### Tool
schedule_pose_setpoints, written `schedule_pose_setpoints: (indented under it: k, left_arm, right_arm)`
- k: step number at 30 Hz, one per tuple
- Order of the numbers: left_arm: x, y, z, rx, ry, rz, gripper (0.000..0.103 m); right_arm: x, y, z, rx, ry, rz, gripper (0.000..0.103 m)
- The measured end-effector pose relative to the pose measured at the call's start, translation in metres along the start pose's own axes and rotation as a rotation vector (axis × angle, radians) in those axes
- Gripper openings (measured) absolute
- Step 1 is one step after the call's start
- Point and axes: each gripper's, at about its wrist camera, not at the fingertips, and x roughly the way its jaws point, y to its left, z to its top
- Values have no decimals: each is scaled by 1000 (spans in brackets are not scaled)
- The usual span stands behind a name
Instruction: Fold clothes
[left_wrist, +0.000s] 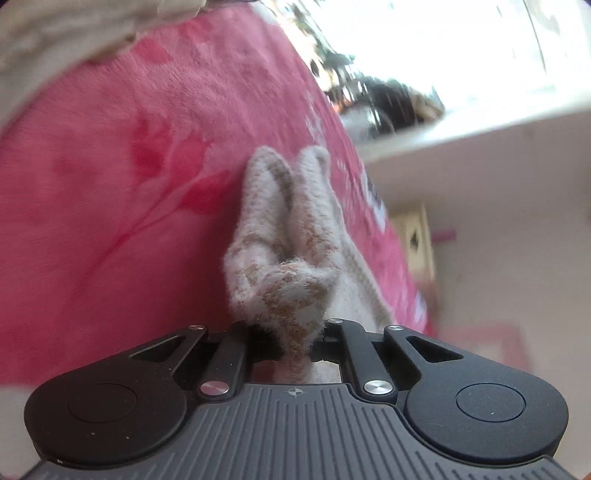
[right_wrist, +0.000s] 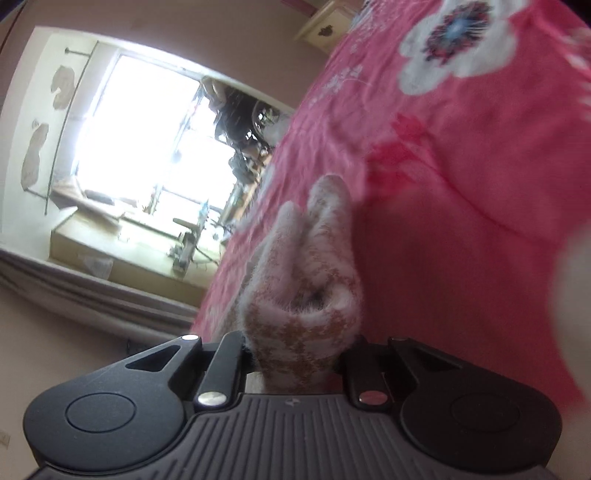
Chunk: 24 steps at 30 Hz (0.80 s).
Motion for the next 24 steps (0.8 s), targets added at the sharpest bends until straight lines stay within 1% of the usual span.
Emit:
schedule_pose_setpoints:
  k: [2, 3, 5, 6, 7, 8, 9, 10, 11, 12, 13, 14, 15, 16, 17, 20, 21, 23, 24]
  left_arm:
    - [-32, 4, -14, 74, 46, 28, 7]
    - [-45, 9, -21, 86, 68, 42, 7]
    - [-67, 21, -36, 78, 119, 77, 7]
    - [-71, 32, -39, 51, 147, 89, 7]
    - [-70, 46, -40, 1, 178, 96, 8]
    - [-69, 61, -40, -49, 209, 102, 11]
    - [-66, 74, -42, -77, 240, 113, 17]
    - [-61, 87, -45, -84, 273, 127, 22]
    - [-57, 99, -48, -92, 306, 141, 33]
    - [-54, 106, -48, -93, 331, 142, 36]
    - [-52, 109, -44, -88, 348, 129, 36]
    - [-53, 109, -41, -75, 367, 125, 39]
    - [-59, 106, -37, -43, 385, 129, 45]
    - [-67, 102, -34, -2, 401, 135, 49]
    - [-74, 98, -30, 40, 416, 141, 54]
    - [-106, 91, -21, 125, 444, 155, 55]
    - [-116, 87, -17, 153, 434, 163, 55]
    - [-124, 74, -7, 213, 370, 171, 55]
    - [-124, 66, -1, 242, 334, 164, 55]
  right_arm:
    - [-34, -1, -22, 19, 36, -13, 17]
    - [-50, 0, -33, 15, 54, -20, 17]
    - [-82, 0, -60, 1, 89, -45, 17]
    - [-94, -2, -71, -1, 103, -58, 17]
    - [-103, -5, -83, -15, 121, -78, 17]
    - [-107, -10, -94, -37, 144, -109, 17]
    - [-104, -19, -101, -37, 174, -143, 20]
    - [-99, -32, -105, -16, 209, -178, 26]
    - [-93, -43, -107, 8, 237, -208, 34]
    - [-91, -51, -105, 37, 249, -218, 40]
    - [-91, -54, -101, 66, 264, -208, 41]
    - [-92, -54, -97, 77, 278, -209, 44]
    - [-97, -47, -95, 43, 291, -236, 51]
    - [-102, -39, -93, 0, 303, -269, 54]
    - [-110, -29, -94, -56, 313, -310, 55]
    - [-136, -6, -100, -166, 337, -400, 55]
    - [-142, 1, -101, -198, 338, -417, 55]
    - [-148, 22, -98, -292, 324, -428, 56]
    - [-146, 33, -93, -332, 313, -414, 56]
